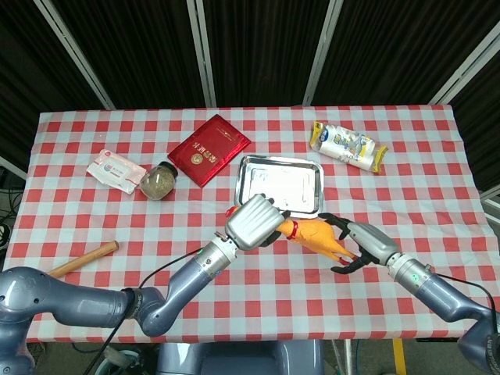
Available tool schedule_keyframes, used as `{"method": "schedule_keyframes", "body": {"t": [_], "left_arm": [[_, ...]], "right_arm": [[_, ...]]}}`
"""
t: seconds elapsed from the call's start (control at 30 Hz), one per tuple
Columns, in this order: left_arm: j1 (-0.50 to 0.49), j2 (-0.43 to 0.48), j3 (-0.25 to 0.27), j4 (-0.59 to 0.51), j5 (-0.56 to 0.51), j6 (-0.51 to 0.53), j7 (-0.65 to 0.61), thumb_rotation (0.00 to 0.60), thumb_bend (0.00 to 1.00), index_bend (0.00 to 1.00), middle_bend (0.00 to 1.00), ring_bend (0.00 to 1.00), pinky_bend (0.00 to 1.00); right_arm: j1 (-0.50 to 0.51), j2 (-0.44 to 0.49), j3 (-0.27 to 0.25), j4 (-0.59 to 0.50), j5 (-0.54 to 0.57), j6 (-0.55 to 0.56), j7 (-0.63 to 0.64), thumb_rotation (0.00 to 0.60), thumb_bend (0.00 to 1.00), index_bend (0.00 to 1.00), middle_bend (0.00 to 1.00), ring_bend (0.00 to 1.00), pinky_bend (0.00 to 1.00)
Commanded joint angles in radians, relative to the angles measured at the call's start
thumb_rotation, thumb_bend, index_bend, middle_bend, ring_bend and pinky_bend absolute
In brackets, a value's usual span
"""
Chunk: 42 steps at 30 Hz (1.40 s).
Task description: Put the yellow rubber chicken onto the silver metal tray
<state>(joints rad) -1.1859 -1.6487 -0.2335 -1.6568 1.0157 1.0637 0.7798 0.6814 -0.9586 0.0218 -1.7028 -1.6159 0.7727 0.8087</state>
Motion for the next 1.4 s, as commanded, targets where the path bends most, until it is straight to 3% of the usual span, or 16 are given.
{"method": "schedule_keyframes", "body": {"t": [0.03,0.27,0.37,0.43,0.57,0.63,0.73,0.9,1.0,1.13,1.23,1.3,1.4], "left_arm": [[0.002,-0.012,-0.001,0.007,0.007,0.007,-0.002,0.600,0.63,0.61,0.68,0.58,0.65],[0.003,-0.035,-0.002,0.007,0.003,0.000,-0.008,0.600,0.63,0.61,0.68,0.58,0.65],[0.003,-0.037,-0.005,0.005,0.003,0.000,-0.007,0.600,0.63,0.61,0.68,0.58,0.65],[0.004,-0.035,-0.006,0.001,0.002,-0.002,-0.009,0.600,0.63,0.61,0.68,0.58,0.65],[0.009,-0.028,-0.008,-0.010,0.001,-0.005,-0.018,0.600,0.63,0.61,0.68,0.58,0.65],[0.012,-0.026,-0.010,-0.017,-0.006,-0.013,-0.028,0.600,0.63,0.61,0.68,0.58,0.65],[0.013,-0.021,-0.010,-0.025,-0.011,-0.020,-0.034,0.600,0.63,0.61,0.68,0.58,0.65],[0.015,-0.015,-0.013,-0.033,-0.014,-0.024,-0.042,0.600,0.63,0.61,0.68,0.58,0.65],[0.015,-0.011,-0.014,-0.038,-0.018,-0.025,-0.042,0.600,0.63,0.61,0.68,0.58,0.65],[0.016,-0.008,-0.015,-0.042,-0.020,-0.026,-0.043,0.600,0.63,0.61,0.68,0.58,0.65],[0.017,-0.006,-0.013,-0.043,-0.018,-0.024,-0.042,0.600,0.63,0.61,0.68,0.58,0.65],[0.019,-0.005,-0.012,-0.043,-0.016,-0.021,-0.044,0.600,0.63,0.61,0.68,0.58,0.65],[0.022,-0.003,-0.011,-0.041,-0.010,-0.018,-0.049,0.600,0.63,0.61,0.68,0.58,0.65]], "right_arm": [[0.004,-0.007,0.003,-0.002,0.011,0.004,-0.002,0.600,0.19,0.00,0.17,0.13,0.30],[0.011,-0.024,0.023,-0.007,0.073,0.003,-0.037,0.600,0.19,0.00,0.17,0.13,0.30],[0.008,-0.033,0.033,-0.003,0.108,0.006,-0.062,0.600,0.19,0.02,0.19,0.18,0.32],[0.006,-0.038,0.039,-0.002,0.134,0.003,-0.081,0.600,0.19,0.13,0.26,0.27,0.39],[-0.002,-0.051,0.055,-0.001,0.190,0.012,-0.133,0.600,0.24,0.44,0.49,0.52,0.64],[-0.010,-0.062,0.066,-0.001,0.220,0.029,-0.156,0.600,0.39,0.62,0.63,0.68,0.81],[-0.020,-0.073,0.078,-0.004,0.248,0.049,-0.189,0.600,0.59,0.79,0.77,0.83,0.96],[-0.031,-0.083,0.094,-0.006,0.284,0.070,-0.231,0.600,0.73,0.96,0.92,0.97,1.00],[-0.035,-0.084,0.099,-0.010,0.294,0.073,-0.246,0.600,0.78,1.00,0.98,1.00,1.00],[-0.037,-0.084,0.101,-0.014,0.299,0.070,-0.266,0.600,0.78,1.00,1.00,1.00,1.00],[-0.044,-0.085,0.102,-0.019,0.297,0.077,-0.272,0.600,0.76,0.87,0.94,0.92,0.99],[-0.048,-0.079,0.097,-0.023,0.277,0.075,-0.267,0.600,0.63,0.67,0.81,0.77,0.86],[-0.048,-0.062,0.086,-0.028,0.239,0.061,-0.248,0.600,0.35,0.27,0.51,0.46,0.56]]}}
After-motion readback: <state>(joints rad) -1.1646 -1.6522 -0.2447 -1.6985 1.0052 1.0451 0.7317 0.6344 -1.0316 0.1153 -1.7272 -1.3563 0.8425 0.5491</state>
